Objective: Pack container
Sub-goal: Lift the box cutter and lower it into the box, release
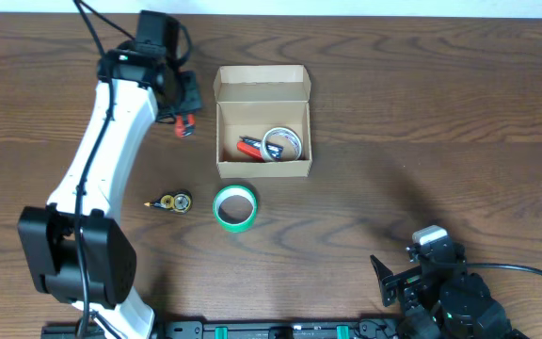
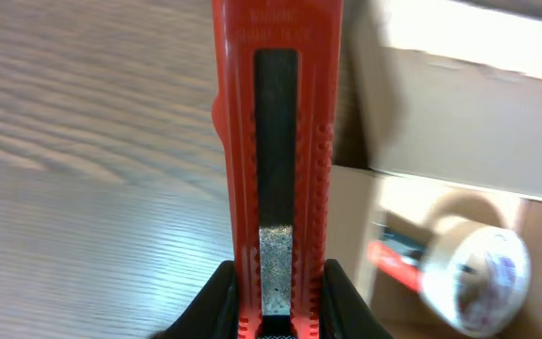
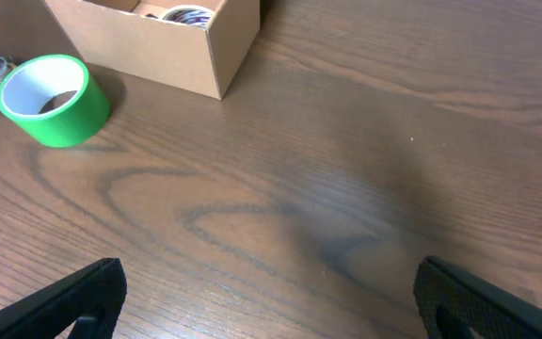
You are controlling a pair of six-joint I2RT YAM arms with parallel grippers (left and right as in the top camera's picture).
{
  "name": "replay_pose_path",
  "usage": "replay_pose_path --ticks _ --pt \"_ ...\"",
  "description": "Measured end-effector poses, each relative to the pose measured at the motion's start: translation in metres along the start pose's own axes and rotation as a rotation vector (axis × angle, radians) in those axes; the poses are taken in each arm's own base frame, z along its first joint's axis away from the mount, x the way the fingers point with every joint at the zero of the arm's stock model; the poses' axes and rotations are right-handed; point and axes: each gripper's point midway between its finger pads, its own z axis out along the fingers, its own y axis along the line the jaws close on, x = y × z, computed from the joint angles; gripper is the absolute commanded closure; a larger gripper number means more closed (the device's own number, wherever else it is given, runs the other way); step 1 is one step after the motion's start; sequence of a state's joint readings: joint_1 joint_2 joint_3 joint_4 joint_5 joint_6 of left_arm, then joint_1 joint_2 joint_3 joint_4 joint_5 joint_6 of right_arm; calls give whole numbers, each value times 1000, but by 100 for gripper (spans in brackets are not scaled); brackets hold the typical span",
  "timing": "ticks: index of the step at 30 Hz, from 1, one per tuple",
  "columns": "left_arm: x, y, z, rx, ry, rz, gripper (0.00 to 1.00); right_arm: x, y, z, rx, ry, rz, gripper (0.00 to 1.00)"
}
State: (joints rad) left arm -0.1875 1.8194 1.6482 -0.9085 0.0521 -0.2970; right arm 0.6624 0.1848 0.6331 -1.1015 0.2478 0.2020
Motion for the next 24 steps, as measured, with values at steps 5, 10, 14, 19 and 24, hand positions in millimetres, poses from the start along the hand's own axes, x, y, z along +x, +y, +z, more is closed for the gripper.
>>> replay_pose_path --ticks 5,10,14,19,24 --pt "8 -49 -4 63 -20 -1 81 0 0 0 0 0 0 1" --pt "13 -99 -6 139 -56 -46 81 0 0 0 0 0 0 1" --pt "20 -127 -9 163 -69 -149 81 0 0 0 0 0 0 1" --pt "28 -139 -10 145 -75 -330 81 0 0 0 0 0 0 1" --pt "33 -141 -1 113 -75 -539 83 0 0 0 0 0 0 1"
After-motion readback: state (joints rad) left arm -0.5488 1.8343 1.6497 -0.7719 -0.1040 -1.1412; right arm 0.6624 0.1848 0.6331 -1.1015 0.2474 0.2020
